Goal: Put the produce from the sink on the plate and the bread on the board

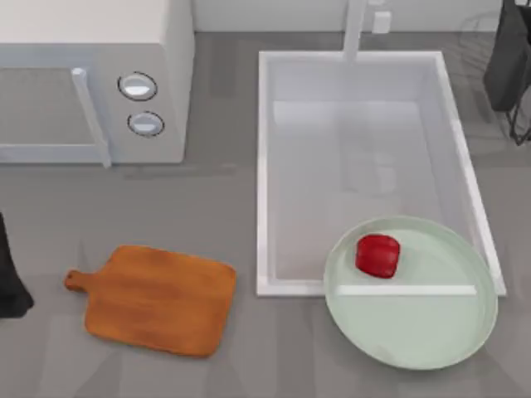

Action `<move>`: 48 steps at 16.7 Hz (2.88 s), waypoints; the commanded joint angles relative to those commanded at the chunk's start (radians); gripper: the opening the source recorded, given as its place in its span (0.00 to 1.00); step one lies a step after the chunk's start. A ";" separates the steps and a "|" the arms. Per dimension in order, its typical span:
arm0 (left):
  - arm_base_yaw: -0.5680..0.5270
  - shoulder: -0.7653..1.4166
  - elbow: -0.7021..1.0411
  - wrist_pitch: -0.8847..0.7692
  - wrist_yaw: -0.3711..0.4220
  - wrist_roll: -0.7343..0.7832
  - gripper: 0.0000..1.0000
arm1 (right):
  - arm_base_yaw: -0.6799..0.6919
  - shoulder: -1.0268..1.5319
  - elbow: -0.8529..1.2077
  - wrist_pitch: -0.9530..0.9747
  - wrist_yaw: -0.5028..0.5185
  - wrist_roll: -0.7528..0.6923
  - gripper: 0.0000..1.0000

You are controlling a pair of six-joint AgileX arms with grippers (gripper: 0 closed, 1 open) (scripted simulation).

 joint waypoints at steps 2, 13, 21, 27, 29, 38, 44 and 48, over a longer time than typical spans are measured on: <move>0.000 0.000 0.000 0.000 0.000 0.000 1.00 | 0.000 0.000 0.000 0.000 0.000 0.000 1.00; 0.000 0.000 0.000 0.000 0.000 0.000 1.00 | 0.000 0.000 0.000 0.000 0.000 0.000 1.00; 0.000 0.000 0.000 0.000 0.000 0.000 1.00 | 0.000 0.000 0.000 0.000 0.000 0.000 1.00; 0.000 0.000 0.000 0.000 0.000 0.000 1.00 | 0.020 0.062 0.057 -0.039 0.000 0.021 1.00; 0.000 0.000 0.000 0.000 0.000 0.000 1.00 | 0.049 0.157 0.140 -0.095 0.000 0.050 1.00; 0.000 0.000 0.000 0.000 0.000 0.000 1.00 | 0.263 0.974 0.756 -0.511 0.001 0.271 1.00; 0.000 0.000 0.000 0.000 0.000 0.000 1.00 | 0.416 1.599 1.199 -0.808 0.002 0.429 1.00; 0.000 0.000 0.000 0.000 0.000 0.000 1.00 | 0.491 1.910 1.417 -0.954 0.002 0.507 1.00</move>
